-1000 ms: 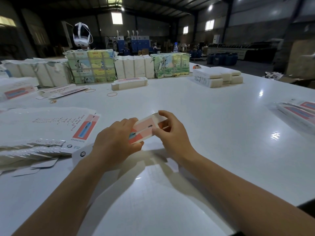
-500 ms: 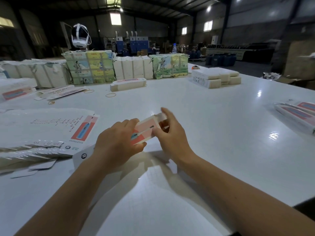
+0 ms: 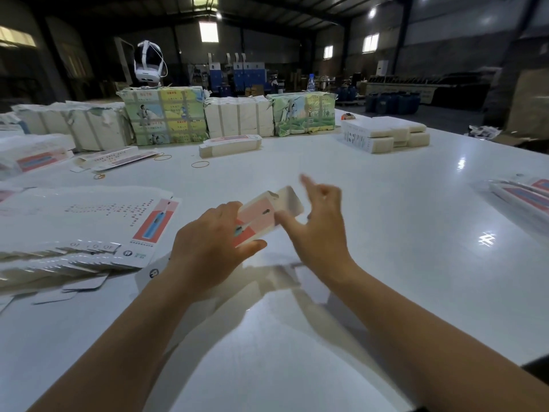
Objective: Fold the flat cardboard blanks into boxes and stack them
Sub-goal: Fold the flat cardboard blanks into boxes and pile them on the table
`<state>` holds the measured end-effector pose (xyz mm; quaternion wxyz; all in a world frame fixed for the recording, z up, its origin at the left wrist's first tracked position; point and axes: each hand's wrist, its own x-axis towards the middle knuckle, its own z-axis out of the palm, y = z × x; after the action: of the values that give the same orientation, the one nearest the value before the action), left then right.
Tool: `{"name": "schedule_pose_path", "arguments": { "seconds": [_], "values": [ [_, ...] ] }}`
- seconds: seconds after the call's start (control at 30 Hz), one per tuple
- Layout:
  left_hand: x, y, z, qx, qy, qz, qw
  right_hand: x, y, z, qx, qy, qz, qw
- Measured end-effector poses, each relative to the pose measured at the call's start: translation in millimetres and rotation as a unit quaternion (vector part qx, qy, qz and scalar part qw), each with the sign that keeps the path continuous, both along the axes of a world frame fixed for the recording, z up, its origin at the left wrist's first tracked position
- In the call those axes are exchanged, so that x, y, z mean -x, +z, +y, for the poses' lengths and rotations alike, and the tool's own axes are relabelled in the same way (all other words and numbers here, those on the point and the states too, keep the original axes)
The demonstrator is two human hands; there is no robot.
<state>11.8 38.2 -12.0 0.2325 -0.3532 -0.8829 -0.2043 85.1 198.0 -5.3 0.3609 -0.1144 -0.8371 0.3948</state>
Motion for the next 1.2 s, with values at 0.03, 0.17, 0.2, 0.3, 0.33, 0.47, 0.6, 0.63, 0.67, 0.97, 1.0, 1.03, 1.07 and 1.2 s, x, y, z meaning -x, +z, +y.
{"name": "schedule_pose_path", "arguments": {
  "seconds": [0.03, 0.17, 0.2, 0.3, 0.33, 0.47, 0.6, 0.63, 0.67, 0.97, 1.0, 1.03, 1.07, 1.2],
  "values": [
    [1.8, 2.3, -2.2, -0.016, -0.006, -0.005, 1.000, 1.2, 1.0, 3.4, 0.031, -0.002, 0.009, 0.999],
    [3.6, 4.5, -7.0, -0.020, -0.036, -0.028, 0.999, 1.2, 6.1, 2.3, 0.400, 0.221, -0.050, 0.888],
    [3.5, 4.2, -6.4, -0.016, -0.042, -0.036, 0.998, 1.6, 5.9, 1.3, 0.436, 0.260, -0.041, 0.861],
    [4.5, 4.4, -3.9, -0.026, -0.057, -0.049, 0.997, -1.7, 4.0, -2.8, 0.337, 0.241, 0.038, 0.909],
    [4.6, 4.2, -2.7, -0.031, -0.060, -0.048, 0.997, -4.0, 2.7, -5.0, 0.261, 0.210, 0.059, 0.940],
    [2.9, 2.8, 2.4, -0.045, -0.055, -0.017, 0.997, -11.3, -4.1, -21.9, -0.031, 0.093, 0.093, 0.991],
    [1.5, 2.8, 3.1, -0.057, -0.059, 0.009, 0.997, -13.9, -4.0, -30.0, -0.086, 0.086, 0.086, 0.989],
    [1.4, 3.0, 3.0, -0.064, -0.063, 0.020, 0.996, -15.2, -2.7, -31.0, -0.056, 0.096, 0.091, 0.990],
    [1.1, 3.0, 3.0, -0.067, -0.065, 0.034, 0.995, -16.4, -0.3, -31.2, 0.000, 0.111, 0.096, 0.989],
    [-2.0, 2.5, 4.6, -0.057, -0.068, 0.119, 0.989, -12.9, 7.3, -23.0, 0.205, 0.160, 0.138, 0.956],
    [-1.5, 2.1, 4.6, -0.062, -0.068, 0.122, 0.988, -12.9, 6.9, -22.7, 0.196, 0.154, 0.142, 0.958],
    [-1.2, 1.8, 4.7, -0.066, -0.067, 0.125, 0.988, -12.6, 6.2, -21.8, 0.190, 0.149, 0.145, 0.959],
    [-1.2, 1.4, 4.9, -0.069, -0.065, 0.129, 0.987, -12.5, 6.0, -20.9, 0.187, 0.145, 0.150, 0.960],
    [-2.5, 0.8, 6.5, -0.071, -0.055, 0.147, 0.985, -14.8, 6.4, -22.1, 0.174, 0.133, 0.151, 0.964]
  ]
}}
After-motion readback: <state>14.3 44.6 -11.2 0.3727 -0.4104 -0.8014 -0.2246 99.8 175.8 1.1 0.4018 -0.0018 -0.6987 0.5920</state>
